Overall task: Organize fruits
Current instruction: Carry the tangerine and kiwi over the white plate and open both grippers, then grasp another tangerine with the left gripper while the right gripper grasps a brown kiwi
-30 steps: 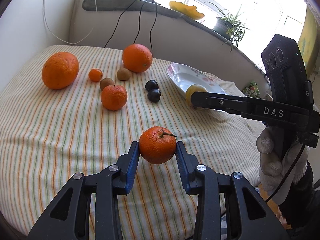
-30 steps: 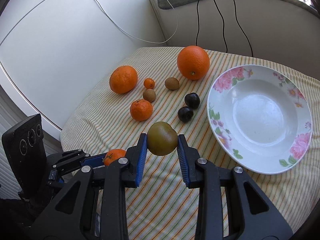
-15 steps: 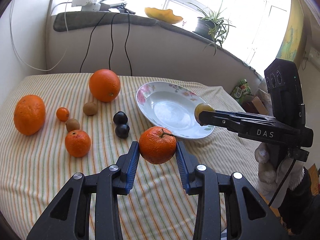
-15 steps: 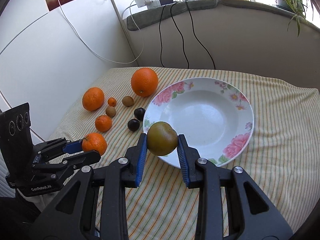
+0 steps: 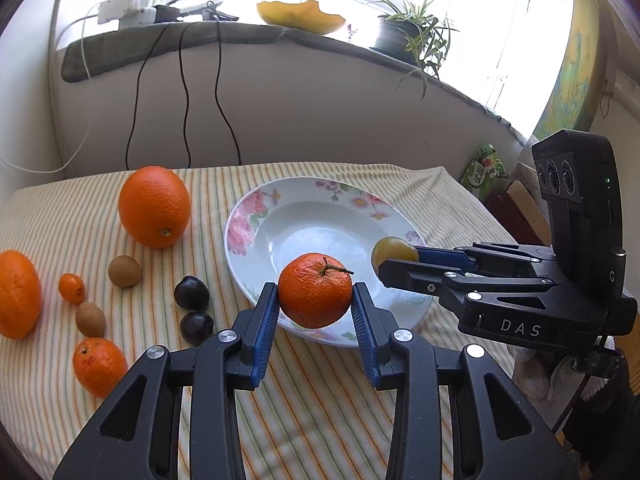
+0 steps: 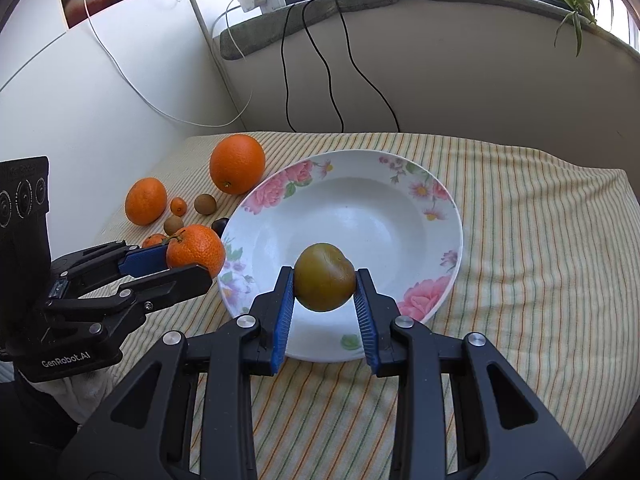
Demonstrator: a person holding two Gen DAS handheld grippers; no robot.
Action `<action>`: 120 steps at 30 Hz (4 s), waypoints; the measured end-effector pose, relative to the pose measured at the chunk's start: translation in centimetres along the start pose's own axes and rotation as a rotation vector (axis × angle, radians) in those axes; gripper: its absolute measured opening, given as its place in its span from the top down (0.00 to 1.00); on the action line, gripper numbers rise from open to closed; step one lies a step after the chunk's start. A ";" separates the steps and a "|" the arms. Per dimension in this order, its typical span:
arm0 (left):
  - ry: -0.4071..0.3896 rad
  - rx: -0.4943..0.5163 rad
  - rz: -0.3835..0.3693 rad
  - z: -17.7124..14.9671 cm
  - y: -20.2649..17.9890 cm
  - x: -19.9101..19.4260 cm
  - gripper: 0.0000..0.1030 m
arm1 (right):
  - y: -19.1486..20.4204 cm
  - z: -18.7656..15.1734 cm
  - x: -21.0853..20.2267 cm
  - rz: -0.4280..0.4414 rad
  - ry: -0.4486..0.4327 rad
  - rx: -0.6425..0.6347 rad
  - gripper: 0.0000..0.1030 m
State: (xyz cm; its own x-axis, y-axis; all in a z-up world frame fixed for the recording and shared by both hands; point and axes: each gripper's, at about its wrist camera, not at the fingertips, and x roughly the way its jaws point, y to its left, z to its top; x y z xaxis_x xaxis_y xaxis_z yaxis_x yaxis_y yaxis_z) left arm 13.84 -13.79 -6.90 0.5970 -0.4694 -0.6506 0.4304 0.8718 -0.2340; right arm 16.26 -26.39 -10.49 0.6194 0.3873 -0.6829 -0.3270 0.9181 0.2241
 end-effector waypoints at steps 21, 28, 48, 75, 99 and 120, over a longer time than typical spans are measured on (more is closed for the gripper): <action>0.033 0.025 0.018 0.2 -0.2 1.8 0.65 | -0.6 0.4 1.5 -0.051 0.024 -0.031 0.69; 0.020 0.027 0.027 0.1 -0.1 1.5 0.55 | -0.6 0.3 1.1 -0.065 0.010 -0.032 0.48; -0.055 -0.016 0.074 -0.7 1.9 -2.6 0.52 | 2.4 0.7 -2.0 -0.090 -0.058 -0.103 0.38; -0.047 -0.144 0.224 -5.0 10.5 -7.5 0.52 | 9.9 2.8 0.9 0.044 0.003 -0.254 0.38; 0.022 -0.159 0.122 -5.0 12.1 -4.7 0.52 | 15.4 7.6 13.3 0.110 0.258 -0.232 0.53; 0.045 -0.161 0.138 -4.6 12.2 -4.1 0.64 | 15.4 7.2 16.9 0.057 0.296 -0.210 0.72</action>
State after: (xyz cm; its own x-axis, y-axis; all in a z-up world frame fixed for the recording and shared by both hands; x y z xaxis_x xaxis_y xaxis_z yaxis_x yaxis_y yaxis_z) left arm 13.53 -0.63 -10.39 0.6106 -0.3402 -0.7152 0.2308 0.9403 -0.2502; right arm 26.81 -5.07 -13.55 0.3730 0.3679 -0.8518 -0.5137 0.8464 0.1406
